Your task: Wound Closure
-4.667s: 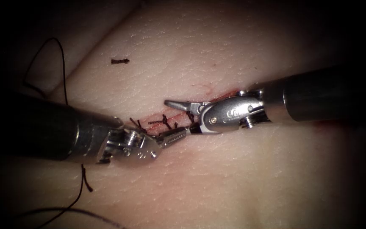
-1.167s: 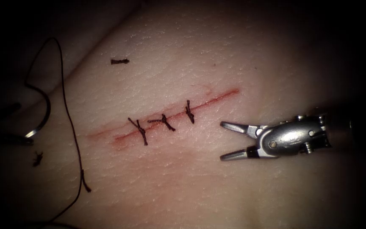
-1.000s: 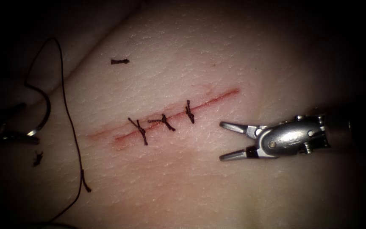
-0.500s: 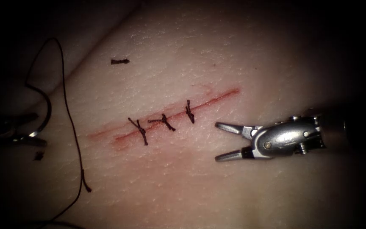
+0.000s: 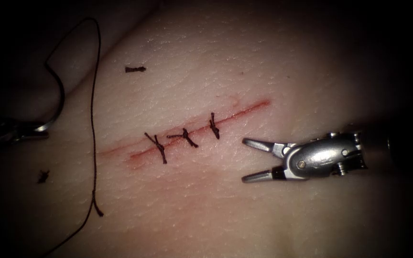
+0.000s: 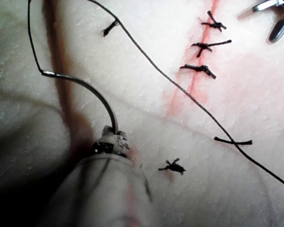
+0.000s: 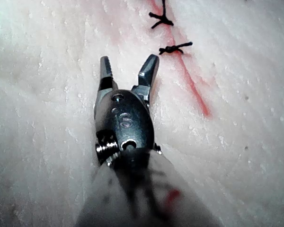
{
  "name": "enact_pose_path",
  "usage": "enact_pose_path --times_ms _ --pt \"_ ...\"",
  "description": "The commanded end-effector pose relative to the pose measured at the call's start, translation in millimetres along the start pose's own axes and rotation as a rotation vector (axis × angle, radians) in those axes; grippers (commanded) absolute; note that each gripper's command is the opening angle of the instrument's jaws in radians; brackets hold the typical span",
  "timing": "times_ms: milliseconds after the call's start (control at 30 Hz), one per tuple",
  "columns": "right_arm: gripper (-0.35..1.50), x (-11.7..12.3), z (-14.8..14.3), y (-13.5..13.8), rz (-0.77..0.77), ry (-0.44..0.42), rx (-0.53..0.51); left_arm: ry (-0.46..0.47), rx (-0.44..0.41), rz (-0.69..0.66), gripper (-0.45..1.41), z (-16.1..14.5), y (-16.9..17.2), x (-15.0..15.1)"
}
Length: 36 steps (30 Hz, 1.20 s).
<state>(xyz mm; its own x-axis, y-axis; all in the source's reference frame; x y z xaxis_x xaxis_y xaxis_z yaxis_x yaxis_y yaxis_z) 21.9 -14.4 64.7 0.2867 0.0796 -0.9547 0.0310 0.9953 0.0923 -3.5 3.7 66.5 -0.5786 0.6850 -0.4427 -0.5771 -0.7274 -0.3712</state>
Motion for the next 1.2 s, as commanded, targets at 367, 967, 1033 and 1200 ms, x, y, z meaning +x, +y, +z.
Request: enact_pose_path --times_ms 367,967,1033,1200 --pt "1.18 6.8 -3.2 1.1 0.191 -0.059 -0.067 0.09 0.152 0.16 -0.37 -0.4 5.6 9.5" --pt "1.01 19.3 -8.3 0.5 0.346 -0.062 -0.174 0.02 0.341 0.356 -0.45 9.1 15.4 20.3" --pt "1.03 20.3 -8.4 0.9 0.364 -0.059 -0.19 0.003 0.365 0.38 -0.45 10.0 16.0 20.4" --pt "1.18 21.2 -7.6 2.6 0.43 -0.074 -0.269 -0.028 0.431 0.428 -0.45 12.0 17.5 20.7"
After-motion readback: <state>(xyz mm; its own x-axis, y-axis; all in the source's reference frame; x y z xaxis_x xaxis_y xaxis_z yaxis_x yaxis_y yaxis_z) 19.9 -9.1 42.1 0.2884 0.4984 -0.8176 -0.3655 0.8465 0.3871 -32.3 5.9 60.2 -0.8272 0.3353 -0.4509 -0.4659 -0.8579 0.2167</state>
